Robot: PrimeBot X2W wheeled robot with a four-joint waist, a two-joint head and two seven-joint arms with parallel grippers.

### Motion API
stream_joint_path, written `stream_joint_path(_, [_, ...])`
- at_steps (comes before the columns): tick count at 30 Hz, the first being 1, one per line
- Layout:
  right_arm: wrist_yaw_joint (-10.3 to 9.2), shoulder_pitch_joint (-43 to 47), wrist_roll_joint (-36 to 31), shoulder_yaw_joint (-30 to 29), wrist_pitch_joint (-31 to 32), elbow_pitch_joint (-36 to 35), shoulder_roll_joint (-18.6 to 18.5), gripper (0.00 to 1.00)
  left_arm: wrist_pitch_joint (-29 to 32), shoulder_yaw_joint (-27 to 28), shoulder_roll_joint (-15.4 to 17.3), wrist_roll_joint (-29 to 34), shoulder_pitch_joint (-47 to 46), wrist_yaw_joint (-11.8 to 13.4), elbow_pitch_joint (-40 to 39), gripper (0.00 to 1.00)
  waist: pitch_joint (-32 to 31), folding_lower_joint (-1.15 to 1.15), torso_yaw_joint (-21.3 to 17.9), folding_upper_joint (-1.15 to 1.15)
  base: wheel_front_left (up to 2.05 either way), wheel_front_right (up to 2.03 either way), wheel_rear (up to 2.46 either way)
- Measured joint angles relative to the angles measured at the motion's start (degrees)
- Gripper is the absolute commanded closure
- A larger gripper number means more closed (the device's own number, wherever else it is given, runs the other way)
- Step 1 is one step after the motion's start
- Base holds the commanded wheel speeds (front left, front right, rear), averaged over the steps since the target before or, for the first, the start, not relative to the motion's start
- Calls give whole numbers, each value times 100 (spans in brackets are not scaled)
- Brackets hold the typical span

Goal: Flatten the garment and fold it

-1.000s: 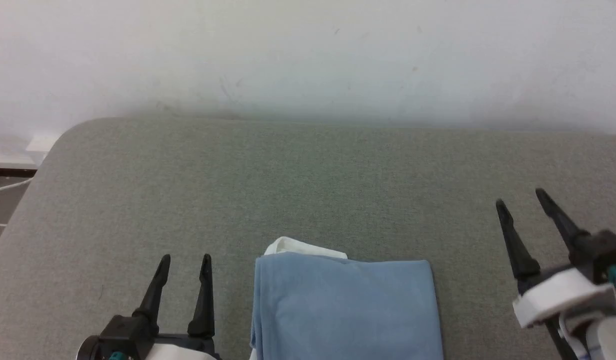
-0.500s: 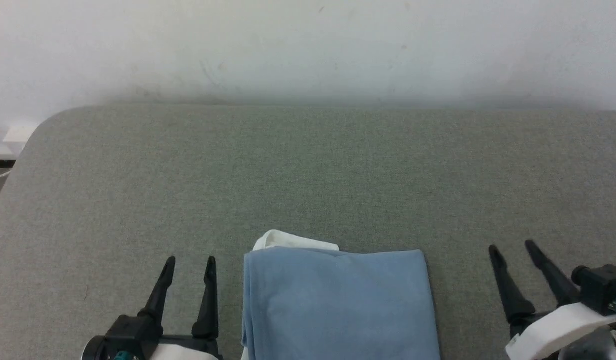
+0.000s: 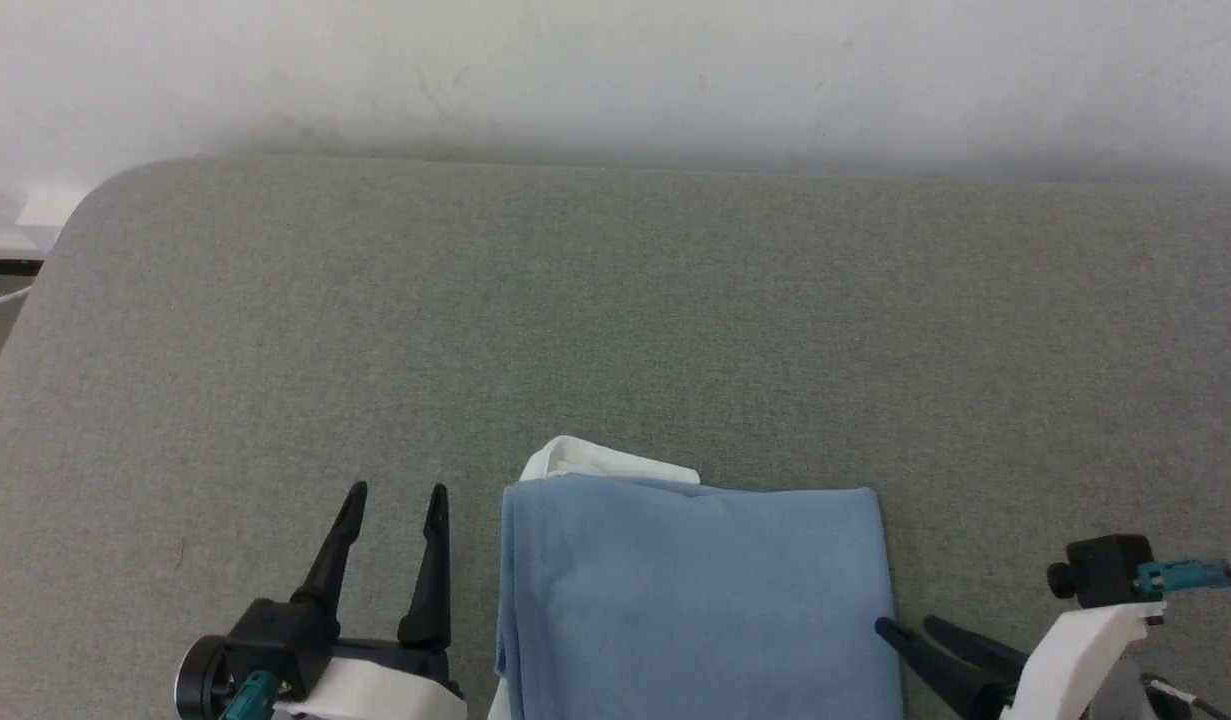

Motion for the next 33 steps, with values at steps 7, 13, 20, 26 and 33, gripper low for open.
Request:
stream_joint_path(7, [0,-409,199,104,593,643,176,0,0,-35,1,54,-105,-36,47,0,161,0,197,0,0,0,0])
stream_joint_path(13, [9,-776,189,304,905,1088,294,0,0,-65,1,60,-191,-43,62,0,253,-1,351,0,0,0,0])
stream_joint_path(20, [9,-1053,71,727,823,1315,345,100,0,-87,1,58,-202,-44,93,0,259,-1,428,0,0,0,0])
stream_joint_path(26, [9,-1189,-249,1109,341,1401,148,100,0,-176,0,42,-202,-44,160,0,154,-1,319,0,0,0,0])
stream_joint_path(33, [10,-1819,-1552,1726,166,1085,-783,100,1,-427,1,-81,-208,-42,169,0,40,-1,-125,0,0,0,0])
